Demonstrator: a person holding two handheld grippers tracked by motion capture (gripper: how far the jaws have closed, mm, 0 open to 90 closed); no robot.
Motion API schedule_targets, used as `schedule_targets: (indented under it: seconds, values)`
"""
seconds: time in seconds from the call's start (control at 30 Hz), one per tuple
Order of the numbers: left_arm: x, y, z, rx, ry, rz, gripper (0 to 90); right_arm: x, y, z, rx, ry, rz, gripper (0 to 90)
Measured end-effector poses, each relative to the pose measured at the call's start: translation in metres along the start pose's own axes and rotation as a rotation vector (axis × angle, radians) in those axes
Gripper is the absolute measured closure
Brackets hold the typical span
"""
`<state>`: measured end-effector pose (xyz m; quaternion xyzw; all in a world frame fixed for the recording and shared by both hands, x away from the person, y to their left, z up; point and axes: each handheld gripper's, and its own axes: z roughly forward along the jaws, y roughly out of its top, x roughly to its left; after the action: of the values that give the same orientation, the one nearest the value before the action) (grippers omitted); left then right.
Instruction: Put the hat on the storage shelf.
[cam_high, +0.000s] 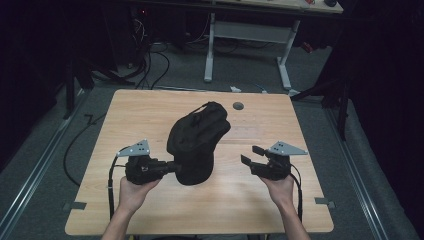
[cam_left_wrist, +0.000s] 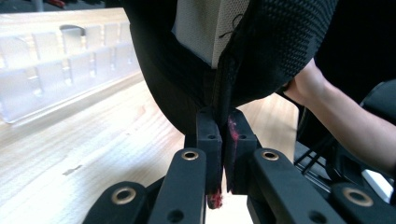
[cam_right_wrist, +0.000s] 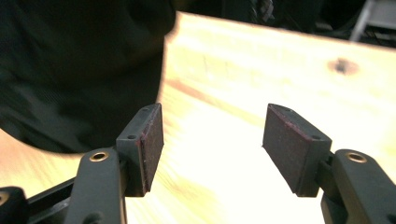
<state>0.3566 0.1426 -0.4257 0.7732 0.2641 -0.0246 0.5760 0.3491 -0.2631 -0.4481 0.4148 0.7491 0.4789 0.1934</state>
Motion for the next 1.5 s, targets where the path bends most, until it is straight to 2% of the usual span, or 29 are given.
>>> schedule_targets:
  seconds: [0.17, 0.37, 0.7, 0.8, 1.23, 1.33, 1.5]
  values:
    - [0.0, 0.004, -0.003, -0.02, 0.036, 0.01, 86.7, -0.006, -0.025, 0.009, 0.083, -0.078, 0.031, 38.4]
    - [0.002, 0.006, -0.006, -0.047, 0.072, 0.006, 86.7, -0.015, -0.05, 0.016, 0.157, -0.14, 0.07, 38.2]
    - [0.004, 0.014, -0.009, -0.07, 0.115, 0.015, 86.7, -0.021, -0.07, 0.021, 0.223, -0.218, 0.095, 37.4]
    - [0.005, 0.016, -0.009, -0.077, 0.132, 0.017, 86.7, -0.022, -0.073, 0.021, 0.236, -0.242, 0.088, 37.2]
    - [0.011, 0.031, -0.005, -0.079, 0.18, 0.032, 86.7, -0.022, -0.079, 0.024, 0.247, -0.292, 0.092, 36.1]
    - [0.013, 0.036, -0.003, -0.078, 0.191, 0.035, 86.7, -0.02, -0.078, 0.025, 0.254, -0.314, 0.07, 36.1]
    - [0.017, 0.043, 0.002, -0.085, 0.207, 0.042, 86.6, -0.02, -0.078, 0.025, 0.255, -0.321, 0.075, 35.1]
